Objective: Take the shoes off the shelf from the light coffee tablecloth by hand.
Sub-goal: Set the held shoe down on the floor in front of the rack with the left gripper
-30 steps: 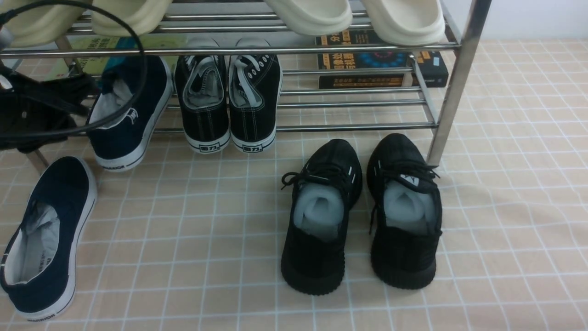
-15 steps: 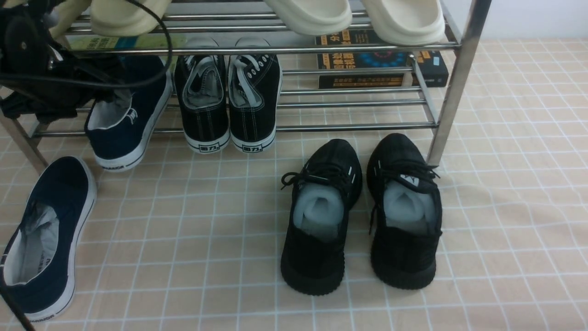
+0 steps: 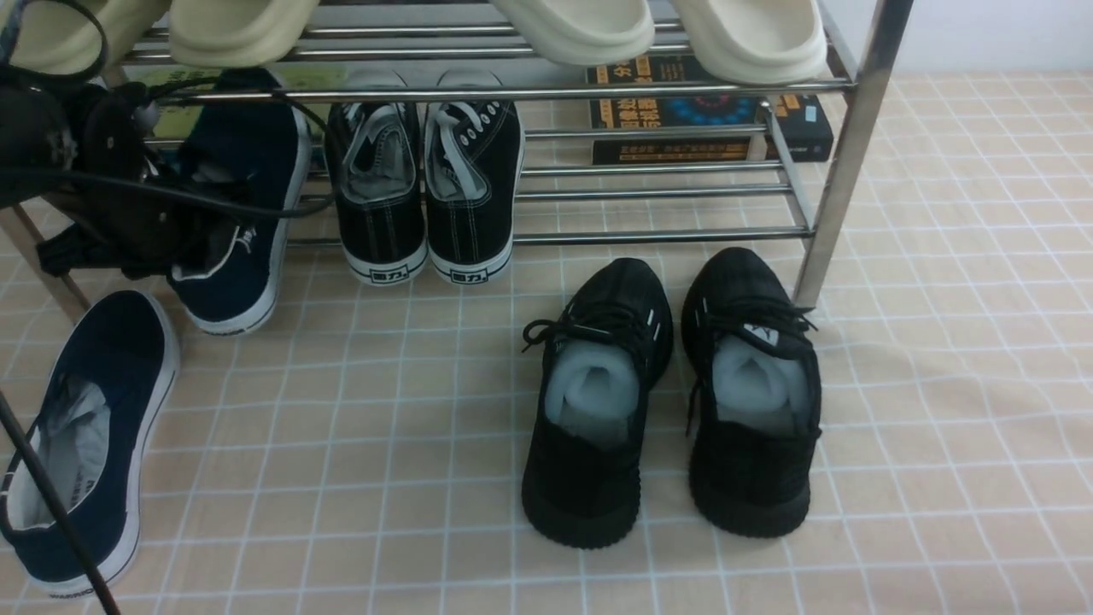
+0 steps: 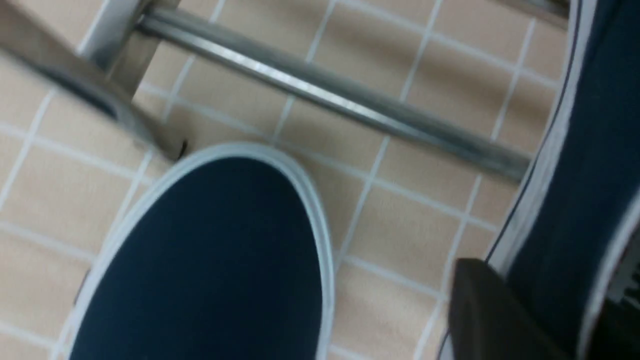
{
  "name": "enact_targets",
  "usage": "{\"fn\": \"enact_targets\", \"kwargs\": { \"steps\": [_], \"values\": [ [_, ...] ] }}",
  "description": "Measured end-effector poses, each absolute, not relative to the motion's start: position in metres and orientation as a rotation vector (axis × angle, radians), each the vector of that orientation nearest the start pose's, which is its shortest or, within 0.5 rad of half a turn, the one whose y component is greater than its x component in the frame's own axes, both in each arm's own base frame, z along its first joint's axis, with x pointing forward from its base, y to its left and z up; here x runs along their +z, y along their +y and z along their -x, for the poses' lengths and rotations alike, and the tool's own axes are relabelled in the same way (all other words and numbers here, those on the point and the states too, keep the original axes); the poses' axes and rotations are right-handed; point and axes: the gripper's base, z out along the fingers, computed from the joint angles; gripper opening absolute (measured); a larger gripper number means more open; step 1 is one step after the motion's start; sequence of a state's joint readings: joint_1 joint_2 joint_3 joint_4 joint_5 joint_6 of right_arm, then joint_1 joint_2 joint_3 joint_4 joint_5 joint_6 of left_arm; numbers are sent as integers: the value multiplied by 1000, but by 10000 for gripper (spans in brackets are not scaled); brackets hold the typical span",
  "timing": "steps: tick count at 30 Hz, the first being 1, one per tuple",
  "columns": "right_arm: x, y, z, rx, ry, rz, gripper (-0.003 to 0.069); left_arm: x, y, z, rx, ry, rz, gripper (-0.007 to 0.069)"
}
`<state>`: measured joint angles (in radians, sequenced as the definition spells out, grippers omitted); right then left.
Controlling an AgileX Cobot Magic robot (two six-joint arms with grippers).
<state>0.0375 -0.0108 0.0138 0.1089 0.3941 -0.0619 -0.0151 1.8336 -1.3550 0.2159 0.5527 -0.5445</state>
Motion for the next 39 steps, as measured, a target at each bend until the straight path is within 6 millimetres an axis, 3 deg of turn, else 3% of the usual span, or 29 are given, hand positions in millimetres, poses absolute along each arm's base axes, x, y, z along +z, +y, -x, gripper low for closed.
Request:
{"fn": "enact_targets", "kwargs": {
  "steps": [4, 5, 8, 13, 17, 21, 26, 32, 39],
  "values": [
    [174, 6, -52, 92, 1879, 28, 239, 258, 4, -385, 0, 2511, 522, 22],
    [174, 6, -52, 92, 1879, 28, 239, 275, 6, -369, 22, 2542, 542, 21],
    [174, 6, -52, 92, 1879, 28, 239, 298, 8, -345, 53, 2597, 557, 21],
    [174, 6, -52, 92, 1879, 28, 239, 308, 6, -318, 49, 2680, 534, 21],
    [174, 6, -52, 92, 1879, 28, 239, 280, 1, -301, -3, 2782, 526, 21],
    [174, 6, -52, 92, 1879, 28, 239, 252, -1, -295, -37, 2780, 534, 21],
    [174, 6, -52, 92, 1879, 28, 239, 232, -2, -290, -67, 2729, 584, 21],
    [174, 6, -52, 92, 1879, 28, 239, 226, -3, -287, -69, 2737, 567, 21],
    [174, 6, -52, 92, 1879, 28, 239, 226, -27, -284, -76, 2775, 439, 21]
  ]
}}
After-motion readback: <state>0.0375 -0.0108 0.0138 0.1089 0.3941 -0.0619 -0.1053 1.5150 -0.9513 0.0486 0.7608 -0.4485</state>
